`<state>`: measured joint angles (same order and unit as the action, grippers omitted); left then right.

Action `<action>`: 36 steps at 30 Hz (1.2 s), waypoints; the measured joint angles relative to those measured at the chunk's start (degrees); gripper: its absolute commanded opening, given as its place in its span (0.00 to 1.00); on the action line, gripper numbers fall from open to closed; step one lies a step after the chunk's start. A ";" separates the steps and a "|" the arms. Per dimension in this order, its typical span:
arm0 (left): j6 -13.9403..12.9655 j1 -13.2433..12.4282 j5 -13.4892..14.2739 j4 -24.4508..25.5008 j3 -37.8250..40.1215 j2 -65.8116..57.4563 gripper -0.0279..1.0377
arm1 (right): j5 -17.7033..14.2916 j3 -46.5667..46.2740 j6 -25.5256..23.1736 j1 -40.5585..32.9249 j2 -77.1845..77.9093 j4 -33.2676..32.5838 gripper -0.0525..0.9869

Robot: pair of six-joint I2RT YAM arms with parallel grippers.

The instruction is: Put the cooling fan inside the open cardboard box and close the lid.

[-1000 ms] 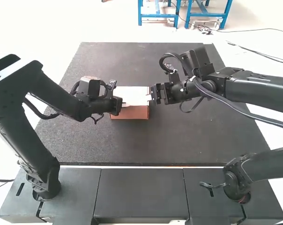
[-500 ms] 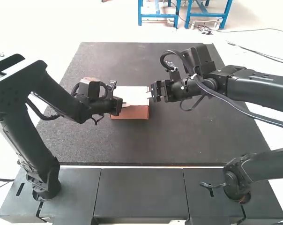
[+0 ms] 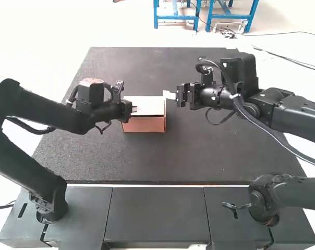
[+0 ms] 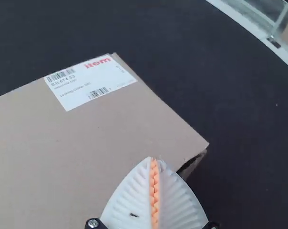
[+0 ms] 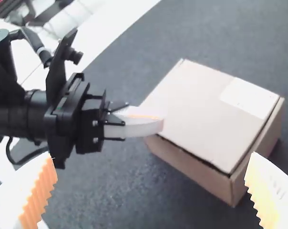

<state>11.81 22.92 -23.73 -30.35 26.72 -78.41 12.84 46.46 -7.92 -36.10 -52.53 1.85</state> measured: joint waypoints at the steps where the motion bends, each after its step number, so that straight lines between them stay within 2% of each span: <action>1: 0.00 -0.20 0.17 0.94 0.00 2.03 0.06 | -2.89 -1.25 0.87 0.04 2.56 2.45 0.93; 4: 0.00 -1.03 0.87 3.76 0.02 8.59 0.06 | -12.26 -5.90 4.90 0.66 13.07 9.11 0.93; 7: 0.00 -1.60 2.49 7.04 0.04 14.78 0.06 | -18.03 -8.83 7.87 1.27 21.86 9.27 0.93; 8: -0.02 -1.60 3.26 8.02 0.04 16.72 0.11 | -19.98 -9.77 8.68 1.57 23.58 9.14 0.93; 9: -0.11 -1.70 4.50 9.03 0.04 19.17 0.21 | -22.34 -11.06 9.57 2.01 25.24 8.98 0.93; 12: -1.36 -2.32 9.38 11.54 0.02 27.61 0.82 | -28.02 -16.00 12.20 4.22 29.79 9.31 0.93; 13: -1.88 -2.82 11.02 11.78 -0.07 30.93 0.93 | -29.68 -17.75 12.94 5.35 31.39 9.55 0.93; 15: -2.89 -4.94 14.40 11.80 -0.83 37.05 0.94 | -31.98 -20.59 14.05 8.15 33.79 10.38 0.93; 18: -4.68 -9.73 18.23 12.00 -4.20 45.97 0.94 | -34.07 -24.46 15.06 13.46 36.17 12.94 0.93; 22: -8.83 -15.17 21.27 12.85 -10.10 58.05 0.94 | -35.19 -29.03 15.26 21.77 39.41 17.81 0.93; 25: -10.82 -17.81 22.51 15.56 -13.40 68.63 0.94 | -34.18 -31.26 15.15 28.22 42.64 19.98 0.93; 29: -12.28 -20.68 23.32 19.82 -14.93 78.01 0.94 | -29.38 -33.73 13.86 36.17 47.32 21.62 0.93; 33: -13.03 -22.69 23.21 20.70 -15.19 77.99 0.94 | -23.45 -36.81 12.15 41.97 51.98 24.11 0.93; 36: -13.33 -23.30 22.36 21.33 -15.34 77.99 0.94 | -20.55 -37.38 10.84 44.63 52.00 24.74 0.93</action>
<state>-1.52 -0.38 -1.37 -9.02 11.38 -0.43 -7.70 9.08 2.92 8.54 -0.54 26.59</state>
